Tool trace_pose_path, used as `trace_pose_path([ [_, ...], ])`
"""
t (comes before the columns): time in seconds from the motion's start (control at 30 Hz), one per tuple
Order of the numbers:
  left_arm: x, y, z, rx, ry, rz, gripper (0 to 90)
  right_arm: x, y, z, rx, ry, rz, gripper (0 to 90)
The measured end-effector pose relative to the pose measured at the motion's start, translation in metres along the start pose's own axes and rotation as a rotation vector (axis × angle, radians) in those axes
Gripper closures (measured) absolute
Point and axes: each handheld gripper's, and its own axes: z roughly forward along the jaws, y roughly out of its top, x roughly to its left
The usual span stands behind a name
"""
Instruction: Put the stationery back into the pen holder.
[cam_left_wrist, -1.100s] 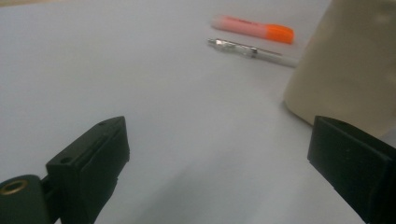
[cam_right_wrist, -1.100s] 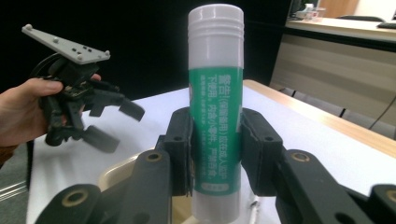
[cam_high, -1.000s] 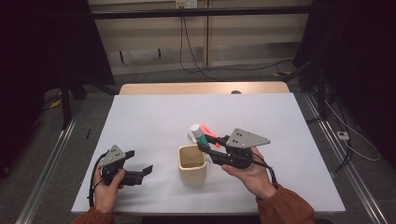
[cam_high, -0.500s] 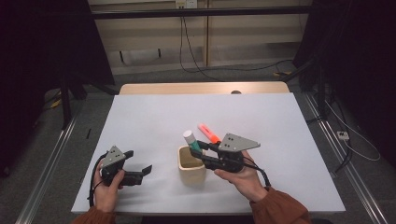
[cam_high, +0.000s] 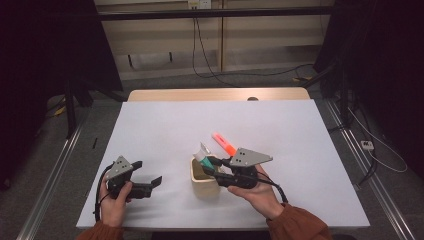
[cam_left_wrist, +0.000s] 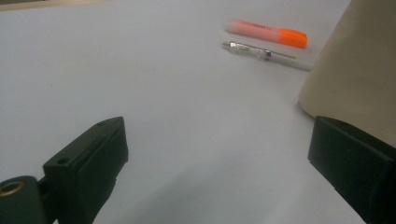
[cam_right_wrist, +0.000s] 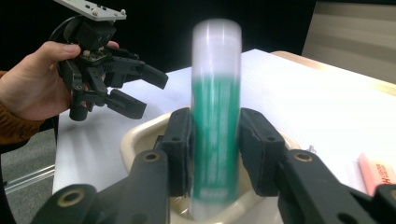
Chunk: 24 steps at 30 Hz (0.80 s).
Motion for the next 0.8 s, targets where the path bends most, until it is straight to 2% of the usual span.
trace_pose_path([
  [0.07, 0.0, 0.0, 0.0, 0.0, 0.0, 0.001, 4.8, 0.0, 0.002, -0.001, -0.012, -0.008, -0.006, 53.0],
  [0.13, 0.0, 0.0, 0.0, 0.001, -0.002, 0.002, 4.8, 0.001, 0.003, -0.004, -0.025, -0.011, -0.022, 51.6],
  [0.23, 0.0, 0.0, 0.0, 0.001, -0.002, 0.002, 4.8, 0.001, 0.007, -0.006, -0.053, -0.004, -0.02, 44.0],
  [0.4, 0.0, 0.0, 0.0, 0.003, -0.004, 0.001, 4.8, -0.003, 0.014, -0.012, -0.07, -0.014, -0.014, 38.5],
  [0.73, 0.0, 0.0, 0.001, 0.006, -0.006, 0.008, 4.8, -0.019, 0.016, -0.021, -0.048, -0.097, 0.017, 27.1],
  [0.8, 0.0, 0.0, 0.001, 0.006, -0.005, 0.011, 4.8, -0.023, 0.017, -0.024, -0.042, -0.122, 0.024, 22.0],
])
